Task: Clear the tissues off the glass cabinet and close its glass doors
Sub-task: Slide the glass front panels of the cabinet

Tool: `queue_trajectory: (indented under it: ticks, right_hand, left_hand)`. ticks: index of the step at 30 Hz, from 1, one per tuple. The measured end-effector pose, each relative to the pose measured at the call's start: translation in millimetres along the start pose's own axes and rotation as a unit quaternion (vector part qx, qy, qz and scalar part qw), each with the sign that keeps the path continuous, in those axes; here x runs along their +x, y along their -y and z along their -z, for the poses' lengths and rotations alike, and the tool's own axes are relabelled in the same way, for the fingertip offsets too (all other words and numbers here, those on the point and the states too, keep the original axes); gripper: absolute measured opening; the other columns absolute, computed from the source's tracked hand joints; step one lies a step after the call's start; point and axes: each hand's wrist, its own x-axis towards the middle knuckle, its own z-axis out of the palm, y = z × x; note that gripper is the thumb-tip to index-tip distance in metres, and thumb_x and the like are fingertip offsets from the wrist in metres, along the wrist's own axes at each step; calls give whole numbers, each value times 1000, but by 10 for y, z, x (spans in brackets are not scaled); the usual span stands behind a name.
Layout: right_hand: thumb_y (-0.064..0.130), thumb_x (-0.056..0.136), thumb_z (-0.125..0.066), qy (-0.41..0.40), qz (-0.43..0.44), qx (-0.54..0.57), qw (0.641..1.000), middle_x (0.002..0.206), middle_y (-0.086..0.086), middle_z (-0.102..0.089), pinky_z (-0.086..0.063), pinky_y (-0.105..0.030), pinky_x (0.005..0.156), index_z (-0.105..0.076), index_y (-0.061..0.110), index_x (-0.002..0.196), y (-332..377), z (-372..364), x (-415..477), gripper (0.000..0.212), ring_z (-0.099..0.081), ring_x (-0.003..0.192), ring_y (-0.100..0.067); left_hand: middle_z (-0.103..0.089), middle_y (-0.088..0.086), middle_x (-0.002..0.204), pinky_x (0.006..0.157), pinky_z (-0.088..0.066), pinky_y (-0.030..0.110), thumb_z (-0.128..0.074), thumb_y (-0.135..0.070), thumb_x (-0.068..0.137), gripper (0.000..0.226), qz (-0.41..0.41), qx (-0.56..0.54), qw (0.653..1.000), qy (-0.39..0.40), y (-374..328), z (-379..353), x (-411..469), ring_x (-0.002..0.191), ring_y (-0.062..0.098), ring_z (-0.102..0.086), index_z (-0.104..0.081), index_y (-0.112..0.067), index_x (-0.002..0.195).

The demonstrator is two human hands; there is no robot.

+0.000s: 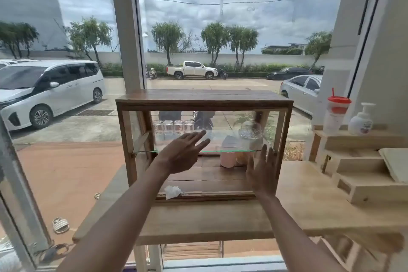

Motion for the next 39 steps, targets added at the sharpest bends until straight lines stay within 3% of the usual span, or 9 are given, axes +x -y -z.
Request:
queue_trajectory:
  ticks: [3, 6, 9, 14, 19, 23, 27, 33, 39]
  right_hand:
    - [41, 100, -43, -13, -53, 10, 998, 163, -20, -22, -16, -45, 122, -22, 8, 156, -14, -92, -14, 69, -15, 152, -32]
    - [41, 100, -40, -11, -112, 41, 993, 166, -16, -10, -13, -42, 121, -16, 10, 157, 69, -142, -56, 69, -9, 154, -29]
    - [49, 97, -38, -31, -154, 110, 981, 166, -18, -5, -15, -42, 119, -14, 12, 158, 255, -205, -60, 75, -9, 153, -33]
    - [53, 97, -46, -6, -261, 206, 943, 164, -26, 2, -28, -45, 113, -5, 22, 159, 412, -447, -48, 81, -22, 148, -43]
    - [53, 94, -55, -9, -283, 258, 924, 163, -27, 3, -26, -48, 114, 1, 27, 159, 496, -663, -29, 90, -19, 148, -45]
    - [50, 93, -58, -37, -291, 265, 919, 165, -23, 4, -25, -46, 115, 1, 30, 159, 493, -778, -34, 90, -20, 149, -42]
    - [51, 93, -58, -48, -286, 268, 919, 165, -22, 6, -25, -46, 115, 0, 31, 159, 489, -872, -36, 90, -18, 150, -40]
    - [54, 94, -52, -57, -291, 277, 914, 165, -20, 9, -22, -49, 116, 3, 36, 158, 523, -982, -43, 86, -15, 151, -41]
    - [65, 79, -40, -57, -292, 284, 911, 165, -19, 9, -22, -54, 116, 4, 38, 157, 683, -1053, -111, 93, -16, 150, -44]
  left_hand:
    - [-33, 21, 155, 115, -32, 42, -54, -22, 92, 59, -50, 28, 998, -36, 98, -67, 133, 139, 33, -40, -37, -11, 148]
    - [-23, 19, 159, 120, -16, 43, -49, -24, 96, 60, -120, 56, 989, -65, 183, -182, 252, 147, 32, -25, -30, -10, 151]
    - [-12, 18, 161, 121, -6, 43, -44, -25, 100, 60, -154, 77, 982, -73, 307, -319, 386, 150, 32, -13, -21, -9, 153]
    - [-8, 17, 163, 123, -7, 45, -45, -28, 99, 64, -165, 59, 981, -85, 396, -514, 545, 151, 31, -8, -19, -9, 154]
    - [-10, 18, 162, 123, -11, 46, -53, -12, 91, 69, -156, 48, 981, -103, 606, -598, 680, 150, 33, -11, -22, -6, 153]
    - [-12, 20, 162, 123, -5, 46, -48, -20, 93, 63, -175, 57, 977, -111, 629, -599, 720, 150, 34, -13, -27, -6, 151]
    - [-7, 19, 162, 123, -7, 46, -43, -26, 97, 64, -187, 74, 972, -119, 641, -579, 843, 150, 34, -9, -20, -7, 153]
    - [-6, 19, 163, 123, -6, 44, -44, -19, 93, 67, -180, 60, 973, -132, 597, -635, 889, 151, 34, -5, -18, -7, 154]
    - [-8, 21, 162, 123, -6, 45, -44, -18, 94, 64, -185, 61, 971, -141, 670, -661, 832, 150, 36, -7, -21, -6, 153]
